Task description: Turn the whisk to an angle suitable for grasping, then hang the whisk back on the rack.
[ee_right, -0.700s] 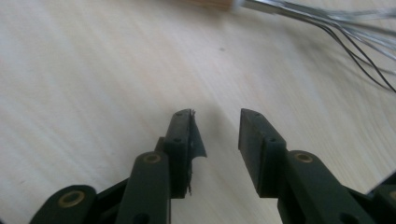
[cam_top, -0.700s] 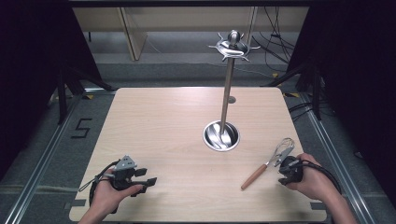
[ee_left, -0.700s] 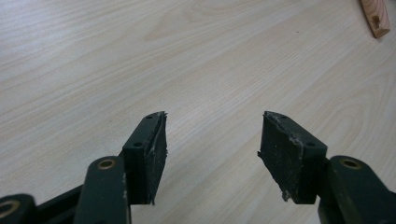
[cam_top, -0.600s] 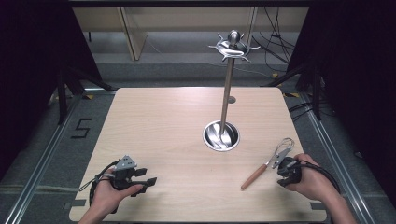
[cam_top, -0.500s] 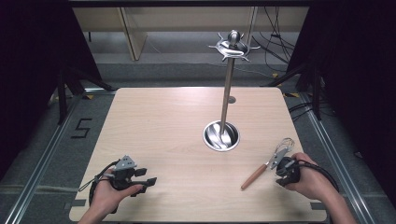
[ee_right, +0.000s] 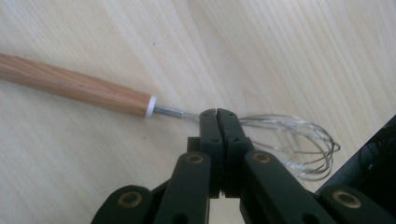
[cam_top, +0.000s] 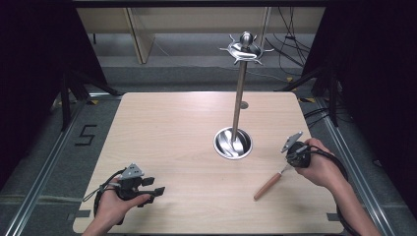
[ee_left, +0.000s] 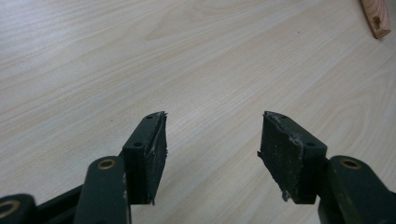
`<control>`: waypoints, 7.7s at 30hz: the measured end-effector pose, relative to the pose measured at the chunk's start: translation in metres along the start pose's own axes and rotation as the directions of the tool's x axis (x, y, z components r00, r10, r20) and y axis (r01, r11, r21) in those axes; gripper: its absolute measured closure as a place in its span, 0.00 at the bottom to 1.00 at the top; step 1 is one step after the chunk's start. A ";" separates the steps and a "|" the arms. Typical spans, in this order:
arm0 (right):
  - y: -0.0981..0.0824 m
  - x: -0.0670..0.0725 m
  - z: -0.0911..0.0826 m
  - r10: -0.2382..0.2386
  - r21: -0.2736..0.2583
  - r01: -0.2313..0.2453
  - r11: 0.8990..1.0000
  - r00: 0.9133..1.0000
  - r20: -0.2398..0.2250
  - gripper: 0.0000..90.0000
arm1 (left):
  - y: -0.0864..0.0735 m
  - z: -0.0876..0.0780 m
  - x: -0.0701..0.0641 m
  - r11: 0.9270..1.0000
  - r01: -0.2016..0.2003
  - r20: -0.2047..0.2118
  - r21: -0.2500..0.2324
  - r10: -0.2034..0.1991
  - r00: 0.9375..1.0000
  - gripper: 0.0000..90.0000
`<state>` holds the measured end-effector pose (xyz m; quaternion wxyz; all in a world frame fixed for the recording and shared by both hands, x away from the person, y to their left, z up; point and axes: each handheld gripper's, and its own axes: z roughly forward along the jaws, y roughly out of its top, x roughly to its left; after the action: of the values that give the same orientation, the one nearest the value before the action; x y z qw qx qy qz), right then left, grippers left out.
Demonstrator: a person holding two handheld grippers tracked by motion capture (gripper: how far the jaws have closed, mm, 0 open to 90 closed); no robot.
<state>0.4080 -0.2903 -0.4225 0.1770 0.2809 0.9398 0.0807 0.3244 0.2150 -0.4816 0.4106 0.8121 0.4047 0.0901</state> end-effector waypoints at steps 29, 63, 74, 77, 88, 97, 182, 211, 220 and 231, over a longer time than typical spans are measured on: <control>0.028 -0.002 0.052 0.012 0.271 -0.007 0.963 1.000 -0.017 1.00 | 0.000 0.000 -0.002 1.000 -0.005 0.007 0.004 0.005 1.000 0.45; 0.004 0.024 0.006 -0.169 0.102 0.191 0.976 0.967 -0.191 0.64 | 0.005 0.007 -0.002 1.000 -0.002 0.022 0.012 0.001 1.000 0.44; 0.002 0.034 0.003 -0.248 0.092 0.286 0.954 0.923 -0.293 0.57 | 0.001 0.004 -0.002 1.000 -0.002 0.022 0.012 0.001 1.000 0.44; 0.006 0.036 0.006 -0.289 0.068 0.323 0.944 0.909 -0.299 0.56 | 0.002 0.002 -0.002 1.000 -0.002 0.015 0.004 0.002 1.000 0.44; 0.008 0.035 0.005 -0.354 0.058 0.388 0.920 0.883 -0.307 0.55 | 0.006 0.011 -0.002 1.000 0.005 0.023 0.017 -0.005 1.000 0.44; 0.017 0.038 0.017 -0.422 0.037 0.464 0.885 0.833 -0.358 0.55 | 0.001 0.005 -0.003 1.000 -0.008 0.011 0.014 0.008 1.000 0.44; 0.015 0.010 -0.035 -0.170 -0.568 0.031 0.822 0.966 -0.193 0.82 | -0.002 0.000 -0.001 1.000 0.001 -0.001 0.011 -0.001 1.000 0.44; 0.032 0.010 -0.054 -0.021 -0.736 -0.176 0.653 0.968 -0.250 0.82 | -0.002 0.000 -0.001 1.000 0.003 -0.002 0.006 -0.003 1.000 0.44; 0.040 0.009 -0.061 0.002 -0.764 -0.199 0.614 0.968 -0.251 0.82 | -0.003 0.001 -0.002 1.000 0.007 -0.007 -0.007 -0.008 1.000 0.44; 0.052 0.009 -0.068 -0.004 -0.782 -0.205 0.589 0.967 -0.256 0.82 | -0.002 0.000 -0.001 1.000 0.004 -0.001 0.004 -0.003 1.000 0.44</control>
<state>0.4011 -0.2463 -0.3488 0.1693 0.2129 0.7988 0.5366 0.3225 0.2149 -0.4831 0.4088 0.8122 0.4065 0.0889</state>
